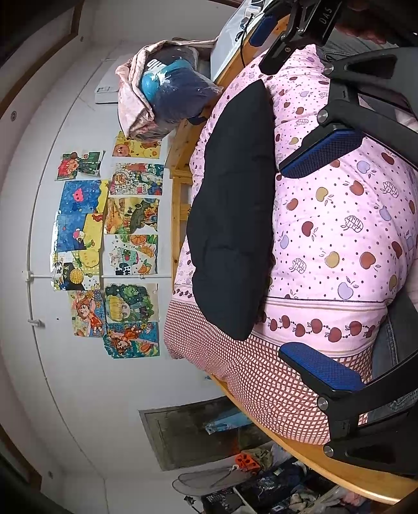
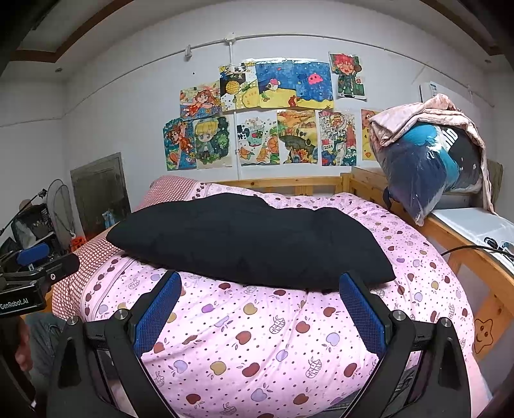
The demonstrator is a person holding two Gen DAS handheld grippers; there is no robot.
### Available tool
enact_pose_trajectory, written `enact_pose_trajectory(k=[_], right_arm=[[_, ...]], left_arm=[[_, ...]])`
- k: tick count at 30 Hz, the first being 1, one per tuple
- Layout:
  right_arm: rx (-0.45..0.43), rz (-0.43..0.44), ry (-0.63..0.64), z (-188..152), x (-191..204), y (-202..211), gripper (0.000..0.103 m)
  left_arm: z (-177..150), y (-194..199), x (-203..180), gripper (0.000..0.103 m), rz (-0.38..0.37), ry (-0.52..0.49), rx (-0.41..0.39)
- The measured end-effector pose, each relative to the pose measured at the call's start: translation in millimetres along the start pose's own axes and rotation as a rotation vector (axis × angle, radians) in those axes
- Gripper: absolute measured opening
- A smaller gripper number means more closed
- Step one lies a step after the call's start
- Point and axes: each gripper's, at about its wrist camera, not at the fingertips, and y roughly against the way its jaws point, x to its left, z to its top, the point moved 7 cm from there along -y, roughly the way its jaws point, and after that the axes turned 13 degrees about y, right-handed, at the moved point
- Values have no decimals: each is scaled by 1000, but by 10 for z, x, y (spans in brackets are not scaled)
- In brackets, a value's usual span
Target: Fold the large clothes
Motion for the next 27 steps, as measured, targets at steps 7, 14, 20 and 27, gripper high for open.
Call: enact_pose_trajectory(k=[7,14,20,27], right_arm=[[-1,0,-1,-8,6,3,97],[-1,1,0,-12,-2,3,97],[0,0,0,-15,-2,0,97],[0,0,-2,-13,-18,13,97]], left_arm=[[0,-2,-3,103,0,1,0],[-7,-2,-16,103,0,0,2],[-10,-9,-16,103,-3,-1,3],[-18,-13,-16,103,-4,-1,5]])
